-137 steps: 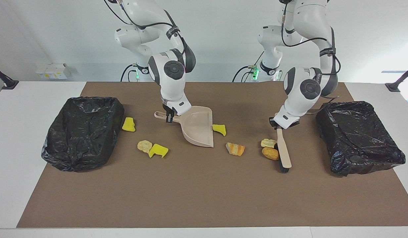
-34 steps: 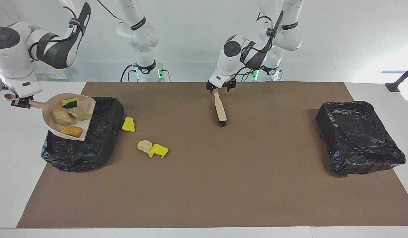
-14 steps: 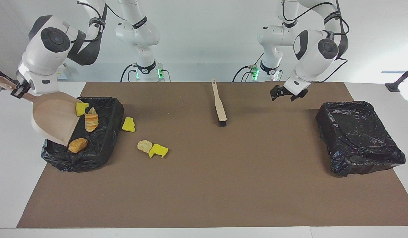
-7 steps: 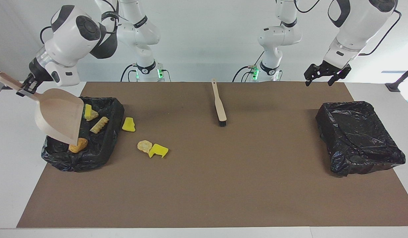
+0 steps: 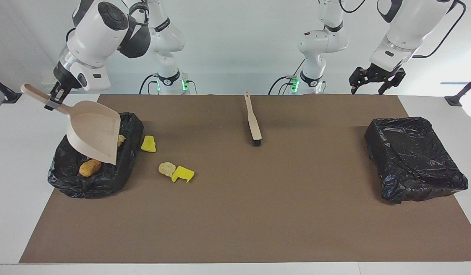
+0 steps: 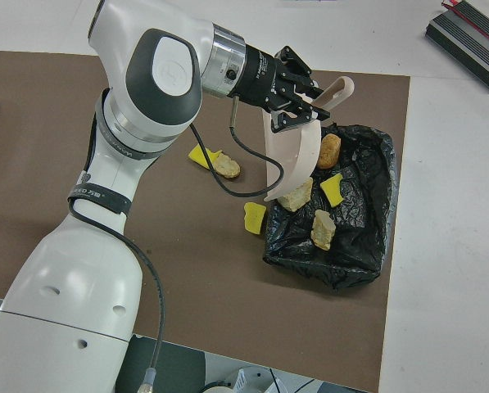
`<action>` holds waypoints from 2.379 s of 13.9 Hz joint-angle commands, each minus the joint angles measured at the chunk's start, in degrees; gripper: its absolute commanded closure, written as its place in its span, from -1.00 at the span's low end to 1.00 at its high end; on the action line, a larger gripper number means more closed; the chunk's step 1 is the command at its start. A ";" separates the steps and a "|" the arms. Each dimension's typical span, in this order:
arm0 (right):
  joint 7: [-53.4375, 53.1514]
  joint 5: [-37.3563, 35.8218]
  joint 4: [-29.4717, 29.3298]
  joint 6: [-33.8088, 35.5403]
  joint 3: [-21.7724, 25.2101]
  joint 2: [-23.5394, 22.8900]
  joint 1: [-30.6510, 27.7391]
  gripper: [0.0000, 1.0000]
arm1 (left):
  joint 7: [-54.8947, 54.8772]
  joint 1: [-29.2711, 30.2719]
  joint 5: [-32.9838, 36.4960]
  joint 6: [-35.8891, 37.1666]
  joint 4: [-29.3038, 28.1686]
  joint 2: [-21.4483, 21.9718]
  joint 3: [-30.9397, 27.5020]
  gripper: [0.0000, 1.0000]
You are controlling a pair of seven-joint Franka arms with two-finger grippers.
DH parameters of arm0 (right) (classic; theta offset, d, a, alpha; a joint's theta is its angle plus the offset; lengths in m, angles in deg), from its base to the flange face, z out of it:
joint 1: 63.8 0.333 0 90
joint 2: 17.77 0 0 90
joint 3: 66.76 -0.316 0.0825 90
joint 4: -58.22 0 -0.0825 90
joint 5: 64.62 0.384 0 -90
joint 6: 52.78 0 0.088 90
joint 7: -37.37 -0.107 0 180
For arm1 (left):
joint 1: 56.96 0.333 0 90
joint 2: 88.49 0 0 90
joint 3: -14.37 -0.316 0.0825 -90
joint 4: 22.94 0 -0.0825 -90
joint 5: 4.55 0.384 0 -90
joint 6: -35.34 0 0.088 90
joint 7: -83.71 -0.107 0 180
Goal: Sweep and dump trash in bin
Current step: 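Tip the dustpan with the right gripper to dump trash into the bag, then bring the empty dustpan back to the table center with the right gripper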
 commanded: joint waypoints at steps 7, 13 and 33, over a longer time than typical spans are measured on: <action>-11.65 25.06 1.89 3.59 0.67 -0.84 -2.49 1.00 | 2.01 0.29 0.75 1.18 6.90 -2.23 -1.35 -1.00; -38.73 32.90 2.24 11.16 0.06 -0.40 1.03 1.00 | 1.83 -1.81 -1.09 0.47 4.26 -1.53 -0.91 -1.00; -111.89 46.54 -23.03 4.14 0.50 -30.87 32.31 1.00 | 8.51 -1.20 -0.57 -3.40 4.79 -2.14 -1.17 -1.00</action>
